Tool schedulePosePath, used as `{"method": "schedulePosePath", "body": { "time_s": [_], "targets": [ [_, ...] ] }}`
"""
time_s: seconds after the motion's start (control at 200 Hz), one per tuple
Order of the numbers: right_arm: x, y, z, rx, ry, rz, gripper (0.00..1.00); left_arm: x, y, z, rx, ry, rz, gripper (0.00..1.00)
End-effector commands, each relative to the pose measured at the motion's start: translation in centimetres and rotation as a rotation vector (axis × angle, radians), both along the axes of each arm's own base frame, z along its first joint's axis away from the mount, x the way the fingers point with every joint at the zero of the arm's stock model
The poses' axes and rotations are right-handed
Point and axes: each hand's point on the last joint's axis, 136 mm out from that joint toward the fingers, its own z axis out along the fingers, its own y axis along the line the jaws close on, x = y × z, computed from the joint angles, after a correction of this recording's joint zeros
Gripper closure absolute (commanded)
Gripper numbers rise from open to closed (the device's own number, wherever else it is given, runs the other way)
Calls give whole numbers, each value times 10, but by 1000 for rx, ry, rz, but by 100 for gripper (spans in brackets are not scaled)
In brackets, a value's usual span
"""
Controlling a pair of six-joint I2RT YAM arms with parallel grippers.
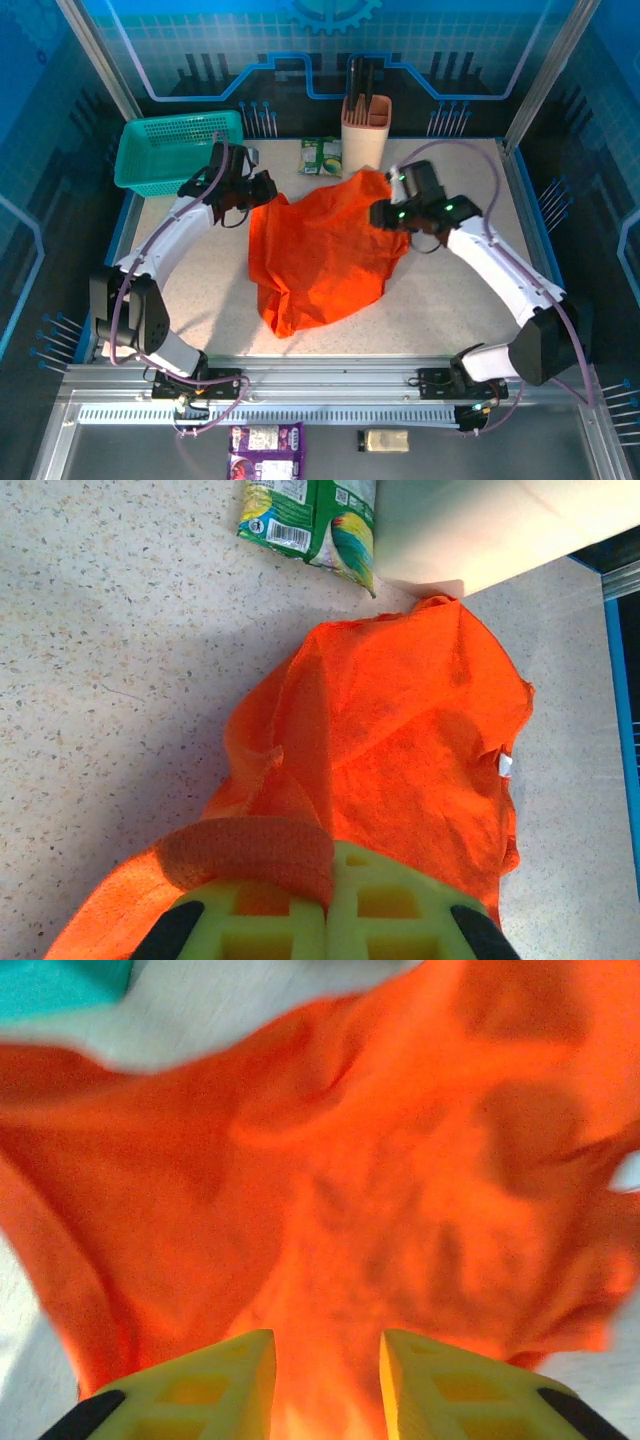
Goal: Fold the inside-out t-shirt
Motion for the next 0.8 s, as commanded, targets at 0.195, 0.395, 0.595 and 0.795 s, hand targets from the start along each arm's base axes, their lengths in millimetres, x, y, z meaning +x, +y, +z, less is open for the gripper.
{"method": "schedulePosePath", "body": {
  "time_s": [0.195, 0.395, 0.595, 0.795],
  "targets": [
    [-59, 136, -68, 109, 135, 259, 53, -12, 1, 14, -41, -30, -3, 100],
    [-78, 191, -104, 50, 188, 394, 42, -15, 2, 18, -47, -40, 3, 100],
    [-88, 220, -121, 52, 217, 447, 40, -17, 3, 18, -43, -42, 6, 100],
    [-89, 223, -131, 14, 227, 433, 69, -18, 5, 19, -33, -43, 8, 100]
  ]
}}
